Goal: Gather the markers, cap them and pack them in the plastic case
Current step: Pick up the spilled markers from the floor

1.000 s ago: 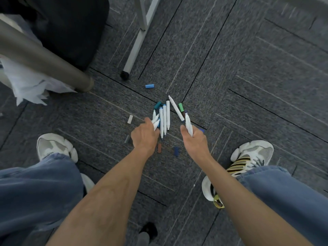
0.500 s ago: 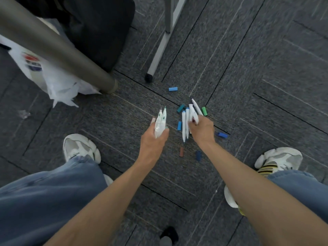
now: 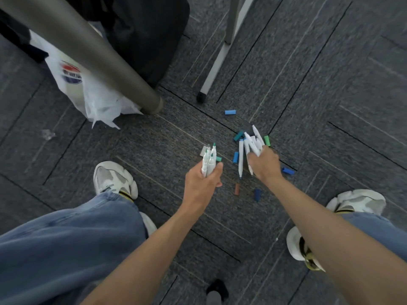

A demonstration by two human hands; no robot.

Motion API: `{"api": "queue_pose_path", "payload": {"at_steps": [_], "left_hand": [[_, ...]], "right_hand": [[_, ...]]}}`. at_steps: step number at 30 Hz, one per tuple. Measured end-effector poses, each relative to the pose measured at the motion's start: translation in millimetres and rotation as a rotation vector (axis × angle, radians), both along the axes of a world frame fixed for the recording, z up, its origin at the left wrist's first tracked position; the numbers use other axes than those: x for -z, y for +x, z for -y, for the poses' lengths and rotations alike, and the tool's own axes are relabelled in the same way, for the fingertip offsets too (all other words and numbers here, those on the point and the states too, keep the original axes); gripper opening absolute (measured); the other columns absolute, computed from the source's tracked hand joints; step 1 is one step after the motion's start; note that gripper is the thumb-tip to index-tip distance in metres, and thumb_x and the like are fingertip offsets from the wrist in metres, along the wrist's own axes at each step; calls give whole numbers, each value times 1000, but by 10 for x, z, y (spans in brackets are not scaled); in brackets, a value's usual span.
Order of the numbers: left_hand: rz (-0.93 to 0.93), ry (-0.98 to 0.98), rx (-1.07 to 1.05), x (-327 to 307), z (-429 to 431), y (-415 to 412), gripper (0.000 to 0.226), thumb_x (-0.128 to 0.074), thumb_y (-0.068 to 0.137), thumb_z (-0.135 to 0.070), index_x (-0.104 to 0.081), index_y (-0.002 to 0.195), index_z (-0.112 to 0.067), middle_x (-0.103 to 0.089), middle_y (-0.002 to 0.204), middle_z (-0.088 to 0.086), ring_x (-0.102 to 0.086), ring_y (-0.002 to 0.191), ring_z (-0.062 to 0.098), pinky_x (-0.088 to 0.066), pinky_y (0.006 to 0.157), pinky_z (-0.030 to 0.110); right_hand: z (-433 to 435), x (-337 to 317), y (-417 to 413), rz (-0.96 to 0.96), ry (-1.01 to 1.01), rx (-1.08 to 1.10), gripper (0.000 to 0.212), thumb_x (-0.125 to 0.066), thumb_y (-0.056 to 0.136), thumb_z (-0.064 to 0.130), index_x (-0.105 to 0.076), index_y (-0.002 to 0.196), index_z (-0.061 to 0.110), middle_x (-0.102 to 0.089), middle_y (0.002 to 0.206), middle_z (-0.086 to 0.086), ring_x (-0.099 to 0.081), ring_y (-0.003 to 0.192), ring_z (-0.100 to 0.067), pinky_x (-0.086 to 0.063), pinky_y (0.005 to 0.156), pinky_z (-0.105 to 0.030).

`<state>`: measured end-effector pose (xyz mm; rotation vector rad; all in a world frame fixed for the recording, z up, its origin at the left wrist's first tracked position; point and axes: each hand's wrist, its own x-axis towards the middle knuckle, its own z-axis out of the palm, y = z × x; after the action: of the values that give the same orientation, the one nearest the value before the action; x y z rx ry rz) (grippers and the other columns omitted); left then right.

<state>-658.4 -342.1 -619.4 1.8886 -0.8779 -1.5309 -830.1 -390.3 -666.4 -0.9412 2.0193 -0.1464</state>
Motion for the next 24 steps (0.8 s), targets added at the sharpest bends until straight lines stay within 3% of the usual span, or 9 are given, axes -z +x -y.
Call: {"api": "queue_pose_path", "payload": {"at_steps": [2, 5, 7, 9, 13, 16, 18, 24], "left_hand": [[-13, 25, 7, 49, 14, -49, 23, -63, 92, -24, -58, 72, -13, -60, 63, 4, -61, 59, 14, -52, 57, 21], [3, 86, 81, 139, 43, -185, 25, -65, 90, -33, -54, 75, -16, -56, 58, -1, -59, 54, 13, -51, 54, 25], [62, 133, 164, 231, 96, -315, 23, -67, 88, -37, -56, 77, -20, -54, 61, -2, -54, 55, 13, -46, 50, 22], [180, 163, 253, 359, 177, -457, 22, -68, 87, -40, -64, 91, -18, -58, 69, -1, -57, 64, 17, -49, 59, 30], [438, 265, 394, 559, 305, -737, 34, -62, 90, -44, -60, 106, -14, -63, 90, 5, -60, 84, 26, -44, 65, 33], [664, 271, 471, 601, 347, -904, 38, -58, 92, -46, -59, 110, -12, -66, 102, 9, -63, 95, 29, -42, 67, 33], [753, 285, 474, 597, 368, -975, 39, -58, 92, -45, -60, 111, -11, -66, 105, 9, -63, 98, 30, -42, 68, 34], [902, 233, 568, 545, 353, -1115, 35, -57, 92, -38, -59, 106, -7, -65, 105, 13, -62, 98, 33, -46, 74, 38]], "right_hand": [[-75, -48, -44, 119, -36, 79, 8, -51, 92, 13, -55, 99, 12, -62, 91, -11, -60, 68, -22, -43, 50, -22], [-196, -123, -148, 218, -50, 151, 17, -56, 91, 10, -50, 80, 20, -54, 75, -6, -55, 65, -21, -48, 56, -30], [-277, -189, -232, 237, -51, 212, 19, -66, 89, 19, -51, 77, 16, -50, 71, -7, -50, 67, -21, -48, 61, -38], [-353, -263, -312, 250, -70, 290, 30, -71, 86, 32, -51, 71, 16, -49, 65, -4, -47, 61, -18, -41, 58, -34], [-483, -348, -486, 300, -80, 387, 42, -62, 92, 45, -49, 65, 15, -48, 48, 0, -47, 45, -15, -43, 52, -31], [-545, -354, -600, 306, -62, 399, 37, -60, 95, 42, -60, 73, 11, -61, 51, -2, -64, 50, -16, -59, 60, -33], [-584, -327, -662, 320, -68, 424, 33, -62, 94, 38, -64, 78, 9, -65, 56, -4, -69, 57, -18, -61, 64, -34], [-699, -301, -732, 371, -43, 424, 34, -64, 94, 34, -66, 78, 4, -67, 64, -5, -65, 53, -12, -60, 58, -29]]}}
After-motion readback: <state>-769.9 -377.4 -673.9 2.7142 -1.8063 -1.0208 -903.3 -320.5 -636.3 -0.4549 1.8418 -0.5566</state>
